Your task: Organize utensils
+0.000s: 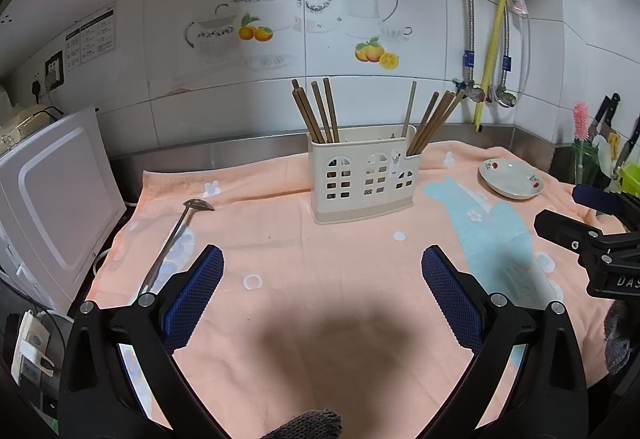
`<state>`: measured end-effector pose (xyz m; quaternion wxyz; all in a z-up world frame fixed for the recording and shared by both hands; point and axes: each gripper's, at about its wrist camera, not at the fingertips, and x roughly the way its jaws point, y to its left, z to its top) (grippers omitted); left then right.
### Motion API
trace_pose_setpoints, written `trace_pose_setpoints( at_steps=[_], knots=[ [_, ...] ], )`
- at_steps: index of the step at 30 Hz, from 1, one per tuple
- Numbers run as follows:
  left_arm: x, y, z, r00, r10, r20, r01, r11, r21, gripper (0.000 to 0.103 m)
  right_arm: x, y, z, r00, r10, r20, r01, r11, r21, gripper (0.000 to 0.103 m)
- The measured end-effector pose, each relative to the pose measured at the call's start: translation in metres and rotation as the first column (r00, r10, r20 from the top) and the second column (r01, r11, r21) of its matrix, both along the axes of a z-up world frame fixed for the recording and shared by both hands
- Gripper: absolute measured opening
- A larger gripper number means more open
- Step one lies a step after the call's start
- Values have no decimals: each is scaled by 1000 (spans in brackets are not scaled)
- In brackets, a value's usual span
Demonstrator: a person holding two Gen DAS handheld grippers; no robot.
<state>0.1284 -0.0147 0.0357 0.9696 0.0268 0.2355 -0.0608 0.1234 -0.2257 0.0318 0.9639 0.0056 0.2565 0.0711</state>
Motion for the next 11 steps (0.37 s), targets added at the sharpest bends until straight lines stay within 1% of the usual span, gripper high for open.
trace_pose_setpoints(
  at_steps=[11],
  knots=[
    [1, 6, -1, 1000, 26, -13, -26, 1000, -7, 98, -1, -1, -1, 1000, -2, -2, 2, 1000, 5, 96]
  ],
)
